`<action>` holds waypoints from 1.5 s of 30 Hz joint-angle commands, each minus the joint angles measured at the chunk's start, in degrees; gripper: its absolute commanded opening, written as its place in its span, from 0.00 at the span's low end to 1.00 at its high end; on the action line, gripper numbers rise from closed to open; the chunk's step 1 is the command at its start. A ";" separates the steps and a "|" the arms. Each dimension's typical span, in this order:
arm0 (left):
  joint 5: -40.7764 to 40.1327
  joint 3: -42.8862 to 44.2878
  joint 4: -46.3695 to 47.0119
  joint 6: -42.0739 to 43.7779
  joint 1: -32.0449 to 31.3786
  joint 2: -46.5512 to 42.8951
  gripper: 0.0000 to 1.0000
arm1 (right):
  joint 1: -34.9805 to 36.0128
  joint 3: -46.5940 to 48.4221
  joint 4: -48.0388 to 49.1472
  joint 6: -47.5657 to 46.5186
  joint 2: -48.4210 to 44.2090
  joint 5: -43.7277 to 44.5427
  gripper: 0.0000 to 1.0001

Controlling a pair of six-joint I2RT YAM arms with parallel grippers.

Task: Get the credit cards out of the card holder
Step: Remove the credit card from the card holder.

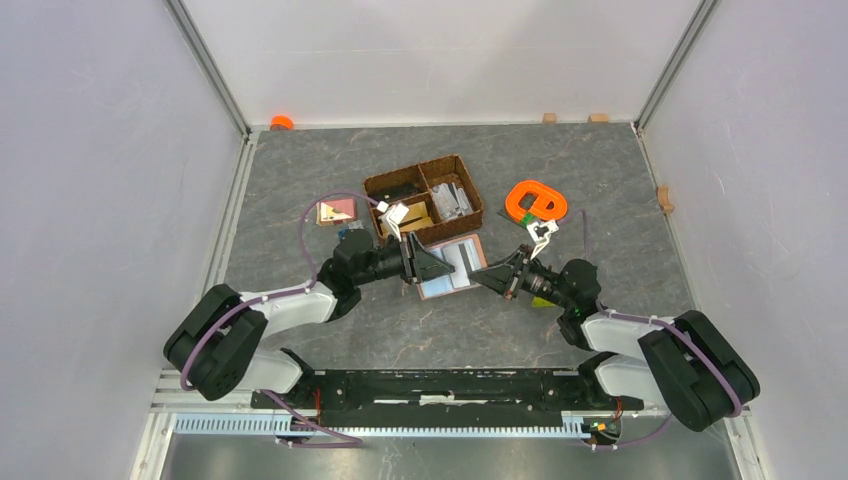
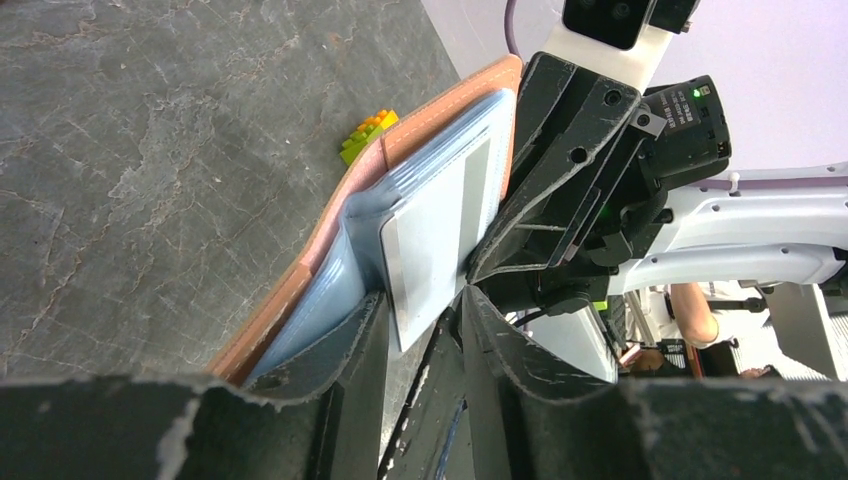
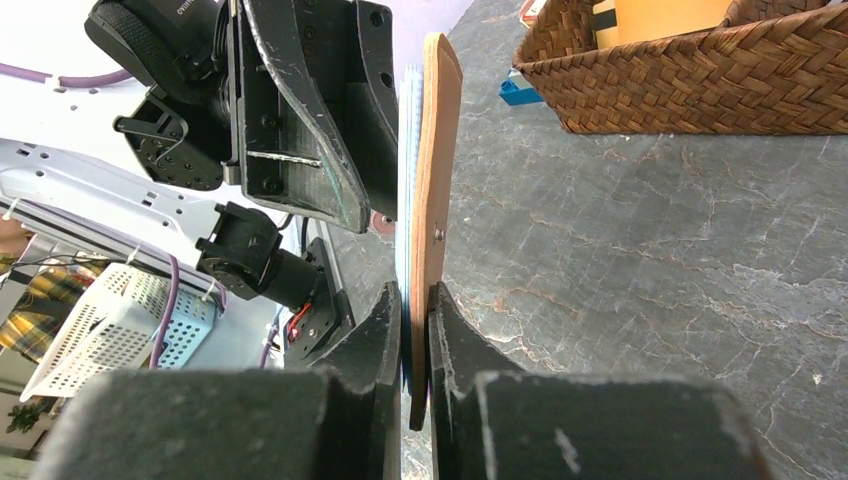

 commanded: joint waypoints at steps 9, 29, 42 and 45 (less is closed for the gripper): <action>1.78 1.34 5.27 0.24 -1.07 -1.28 0.02 | 2.46 2.88 0.97 -1.51 1.16 -5.04 0.14; 1.70 2.47 1.14 2.10 -1.07 -1.89 0.02 | 2.39 3.56 -4.00 -4.77 -0.17 -4.37 0.33; -0.48 3.11 -3.51 4.47 -1.07 -3.16 0.02 | -0.08 2.07 -5.10 -4.34 -3.17 -2.80 0.25; -0.84 2.94 -3.81 4.64 -1.07 -3.58 0.02 | -0.27 1.85 -4.04 -3.51 -2.78 -3.25 0.15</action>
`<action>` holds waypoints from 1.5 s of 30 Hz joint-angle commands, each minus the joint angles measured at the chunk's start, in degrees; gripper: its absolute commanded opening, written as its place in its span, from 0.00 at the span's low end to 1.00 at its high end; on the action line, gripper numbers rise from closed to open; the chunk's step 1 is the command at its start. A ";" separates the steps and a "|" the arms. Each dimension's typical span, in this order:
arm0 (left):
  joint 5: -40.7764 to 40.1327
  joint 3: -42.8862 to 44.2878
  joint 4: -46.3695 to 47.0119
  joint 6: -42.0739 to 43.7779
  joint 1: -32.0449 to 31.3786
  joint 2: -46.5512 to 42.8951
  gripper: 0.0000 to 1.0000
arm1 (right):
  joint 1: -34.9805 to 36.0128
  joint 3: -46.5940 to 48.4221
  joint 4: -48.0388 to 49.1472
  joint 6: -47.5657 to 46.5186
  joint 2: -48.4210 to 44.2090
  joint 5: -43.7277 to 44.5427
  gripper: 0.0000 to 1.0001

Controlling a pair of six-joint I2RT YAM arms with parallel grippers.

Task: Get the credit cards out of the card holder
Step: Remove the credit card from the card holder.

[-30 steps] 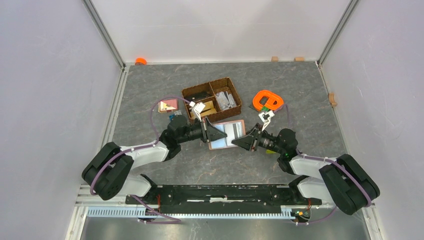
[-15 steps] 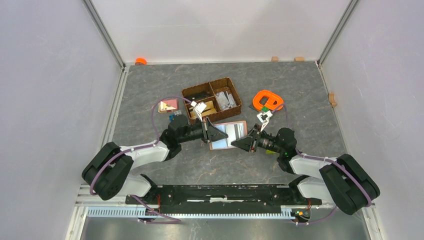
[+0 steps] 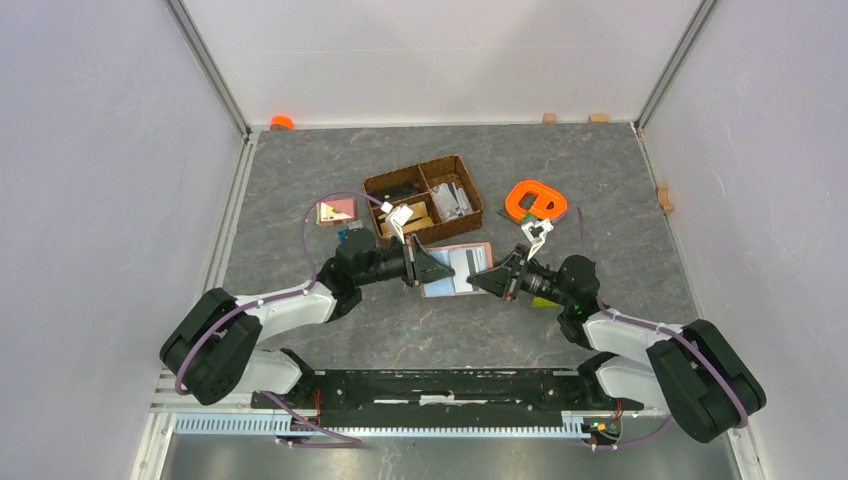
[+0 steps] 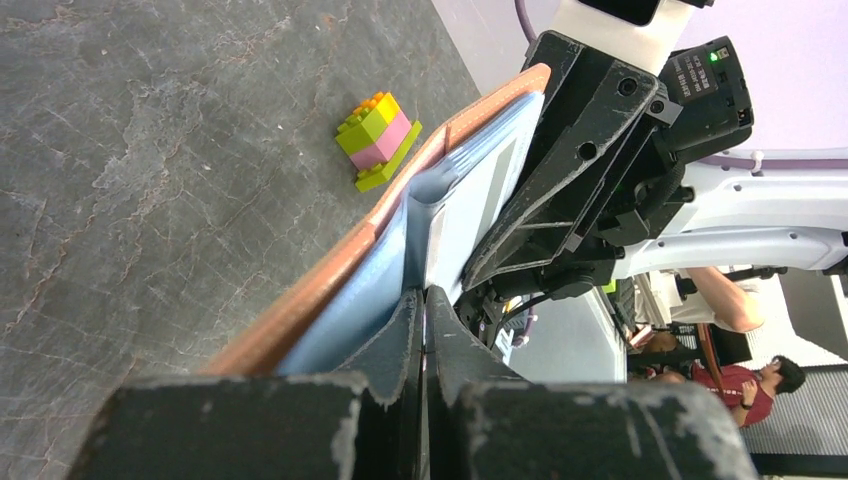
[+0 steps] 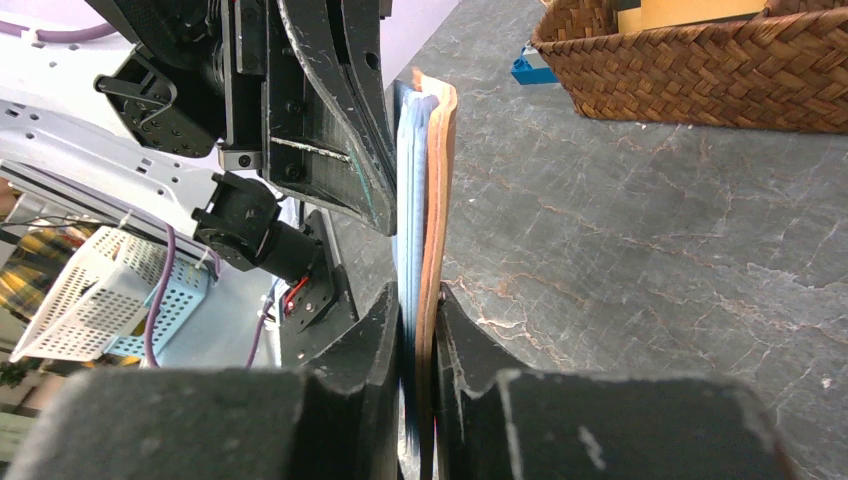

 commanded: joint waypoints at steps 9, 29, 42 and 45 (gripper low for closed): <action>-0.12 0.61 4.34 1.45 -0.02 -2.74 0.22 | -0.66 -0.94 11.75 5.48 2.63 -3.28 0.00; 1.58 0.82 6.72 -0.66 0.16 -0.98 0.02 | -2.29 -2.51 17.87 10.25 4.78 -3.88 0.29; -0.19 0.53 3.85 -1.06 1.98 -1.22 0.02 | -5.33 -3.80 20.99 12.92 5.22 -4.91 0.06; -0.92 0.25 3.02 -0.97 2.40 -1.80 0.02 | -5.78 -4.04 21.10 13.14 5.08 -4.86 0.05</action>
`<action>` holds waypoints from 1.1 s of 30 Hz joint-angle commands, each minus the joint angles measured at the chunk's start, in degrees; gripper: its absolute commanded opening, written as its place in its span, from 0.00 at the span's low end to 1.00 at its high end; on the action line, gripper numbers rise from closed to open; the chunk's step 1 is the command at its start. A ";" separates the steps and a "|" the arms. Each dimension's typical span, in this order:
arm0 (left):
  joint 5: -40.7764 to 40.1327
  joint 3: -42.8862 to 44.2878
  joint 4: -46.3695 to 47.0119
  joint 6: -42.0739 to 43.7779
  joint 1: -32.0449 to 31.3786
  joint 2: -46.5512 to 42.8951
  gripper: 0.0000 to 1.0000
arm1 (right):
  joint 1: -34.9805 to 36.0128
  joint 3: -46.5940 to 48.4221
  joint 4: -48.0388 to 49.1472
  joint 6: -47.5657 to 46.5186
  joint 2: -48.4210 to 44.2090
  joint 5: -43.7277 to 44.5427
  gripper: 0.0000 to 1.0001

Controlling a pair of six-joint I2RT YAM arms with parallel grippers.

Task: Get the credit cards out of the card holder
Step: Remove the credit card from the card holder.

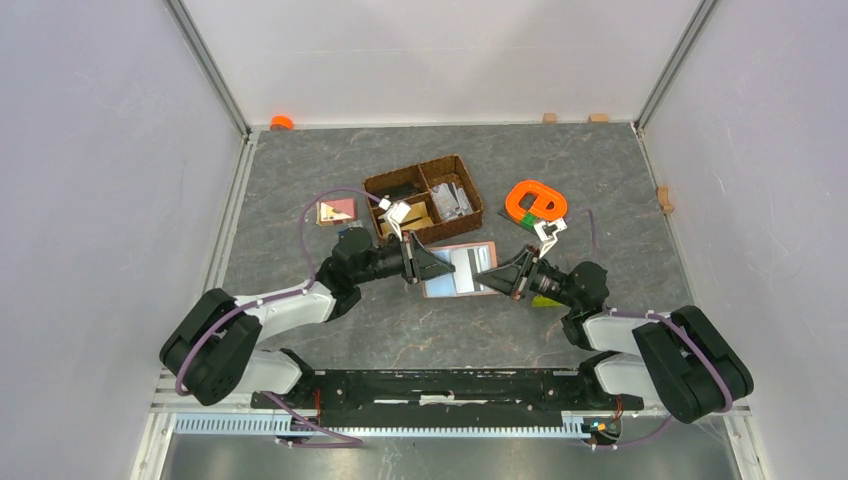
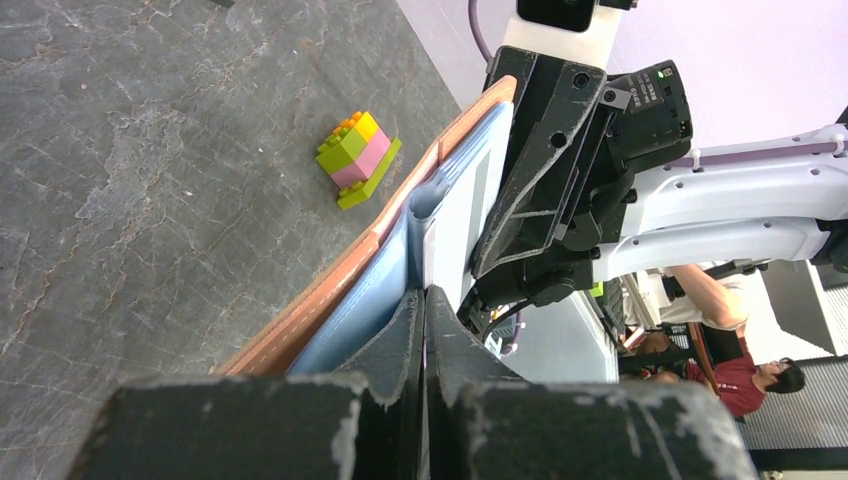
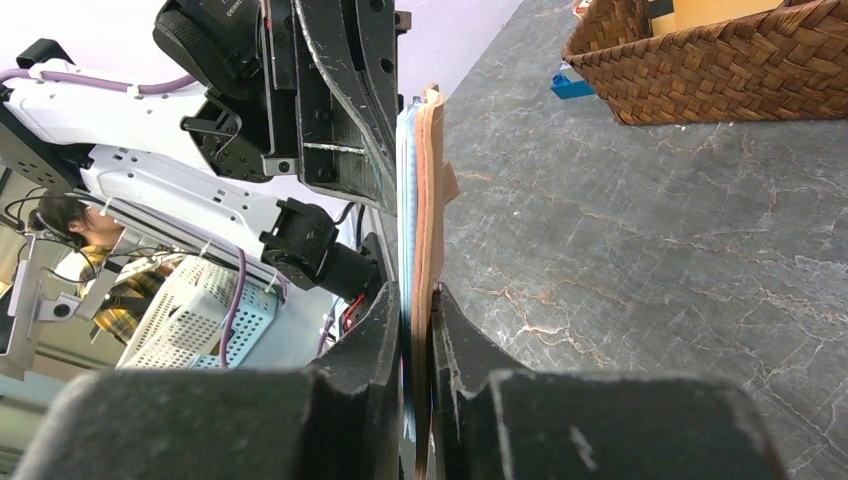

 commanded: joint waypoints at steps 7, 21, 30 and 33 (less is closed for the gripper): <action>0.87 -0.15 3.93 -1.36 1.29 -0.75 0.20 | -1.19 -1.00 9.74 3.46 1.15 -1.69 0.05; 5.37 1.84 7.78 -4.20 -0.18 4.09 0.32 | -0.46 -0.83 17.69 8.05 5.41 -3.00 0.06; 9.43 2.31 14.93 -8.31 -0.61 6.51 0.14 | -0.05 -0.48 14.97 6.47 5.33 -2.58 0.10; 7.42 2.16 11.43 -6.40 -0.50 5.13 0.02 | -0.13 -0.65 15.12 6.54 4.95 -2.51 0.25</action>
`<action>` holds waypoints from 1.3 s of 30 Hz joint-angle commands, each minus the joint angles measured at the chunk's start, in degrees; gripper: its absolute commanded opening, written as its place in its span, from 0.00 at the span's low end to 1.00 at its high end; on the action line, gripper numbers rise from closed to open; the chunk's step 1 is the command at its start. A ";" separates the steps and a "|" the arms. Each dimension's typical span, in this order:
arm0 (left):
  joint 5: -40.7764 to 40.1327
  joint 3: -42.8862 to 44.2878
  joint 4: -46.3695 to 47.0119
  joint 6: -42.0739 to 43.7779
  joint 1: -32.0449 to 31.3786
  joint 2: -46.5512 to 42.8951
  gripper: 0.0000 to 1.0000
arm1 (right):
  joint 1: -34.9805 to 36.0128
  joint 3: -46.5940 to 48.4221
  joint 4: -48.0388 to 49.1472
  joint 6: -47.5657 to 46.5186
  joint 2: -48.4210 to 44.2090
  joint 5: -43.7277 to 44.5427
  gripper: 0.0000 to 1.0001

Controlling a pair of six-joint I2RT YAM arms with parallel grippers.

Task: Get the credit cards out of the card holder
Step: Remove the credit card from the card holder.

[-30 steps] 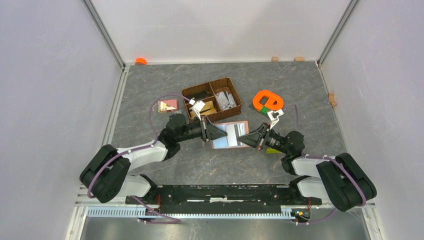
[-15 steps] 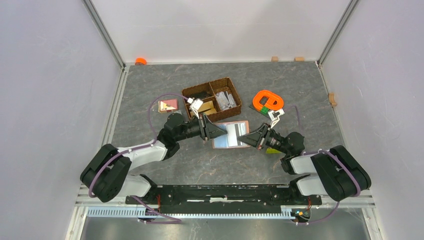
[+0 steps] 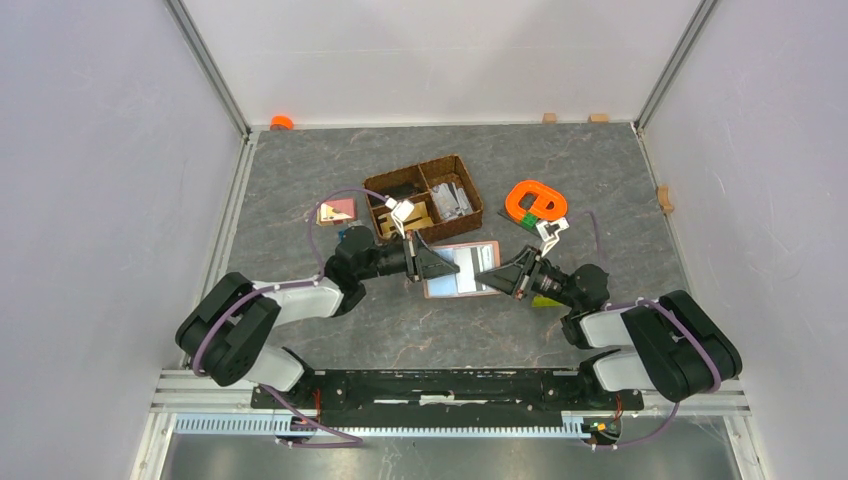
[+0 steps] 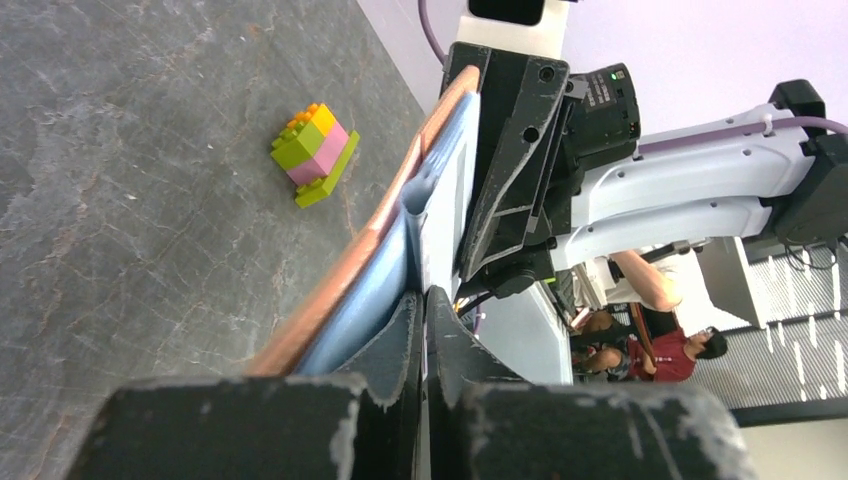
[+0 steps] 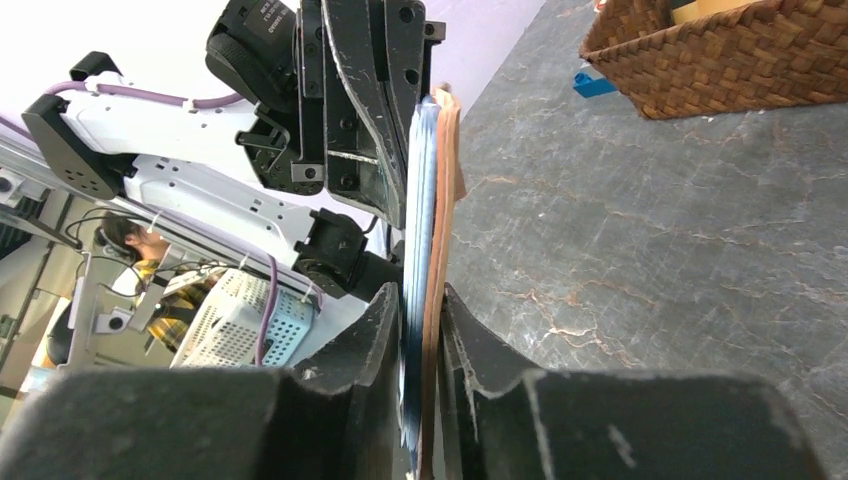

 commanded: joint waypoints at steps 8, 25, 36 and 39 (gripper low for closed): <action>-1.24 1.37 -2.73 1.88 0.25 -3.34 0.02 | -1.29 -0.79 2.90 -2.19 -3.39 -0.04 0.20; -2.03 0.40 -2.57 1.80 1.33 -4.21 0.02 | -3.04 -1.85 4.25 -1.05 -3.51 0.16 0.20; -3.32 0.05 -4.06 2.18 1.67 -5.00 0.02 | -4.58 -2.87 2.85 -1.42 -4.30 1.20 0.00; -4.04 -0.21 -4.84 2.62 1.94 -5.78 0.02 | -5.24 -3.23 2.71 -1.39 -4.55 1.28 0.00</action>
